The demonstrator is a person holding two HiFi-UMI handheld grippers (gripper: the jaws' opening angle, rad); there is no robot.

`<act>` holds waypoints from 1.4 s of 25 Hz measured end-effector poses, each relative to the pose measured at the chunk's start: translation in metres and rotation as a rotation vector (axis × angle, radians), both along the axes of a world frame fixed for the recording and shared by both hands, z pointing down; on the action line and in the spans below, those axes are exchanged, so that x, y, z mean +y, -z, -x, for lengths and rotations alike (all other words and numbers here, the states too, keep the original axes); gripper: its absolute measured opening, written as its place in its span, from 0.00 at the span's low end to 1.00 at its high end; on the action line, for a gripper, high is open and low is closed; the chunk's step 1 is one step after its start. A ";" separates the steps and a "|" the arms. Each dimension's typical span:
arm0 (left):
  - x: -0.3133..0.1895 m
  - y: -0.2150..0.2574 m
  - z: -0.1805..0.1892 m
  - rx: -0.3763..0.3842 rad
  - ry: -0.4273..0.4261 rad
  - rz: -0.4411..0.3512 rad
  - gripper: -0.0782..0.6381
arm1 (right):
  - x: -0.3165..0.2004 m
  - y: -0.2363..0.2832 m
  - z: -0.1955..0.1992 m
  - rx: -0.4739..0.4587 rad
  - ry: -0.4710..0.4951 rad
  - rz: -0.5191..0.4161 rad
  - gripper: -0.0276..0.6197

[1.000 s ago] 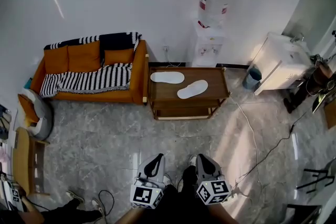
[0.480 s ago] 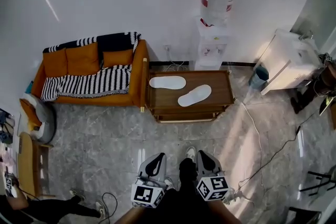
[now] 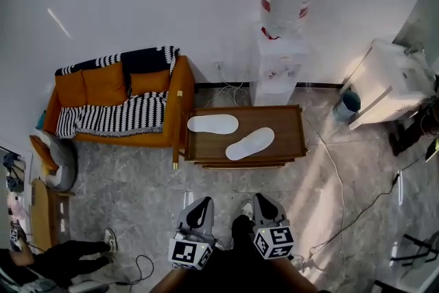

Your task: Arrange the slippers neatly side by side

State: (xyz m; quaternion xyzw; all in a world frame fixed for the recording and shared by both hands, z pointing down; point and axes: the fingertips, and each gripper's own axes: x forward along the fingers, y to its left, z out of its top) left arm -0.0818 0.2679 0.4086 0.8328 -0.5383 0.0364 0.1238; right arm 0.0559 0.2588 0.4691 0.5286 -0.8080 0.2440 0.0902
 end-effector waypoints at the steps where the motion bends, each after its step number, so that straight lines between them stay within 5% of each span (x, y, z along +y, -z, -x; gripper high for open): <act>1: -0.010 -0.001 -0.004 0.002 0.008 0.008 0.13 | -0.010 -0.002 -0.003 -0.001 0.013 0.006 0.06; 15: -0.086 -0.013 -0.033 -0.022 0.031 0.066 0.13 | -0.099 -0.036 -0.024 0.017 0.075 0.081 0.06; 35: -0.230 -0.044 -0.006 0.008 -0.102 0.114 0.13 | -0.209 -0.166 -0.005 0.171 0.002 0.341 0.06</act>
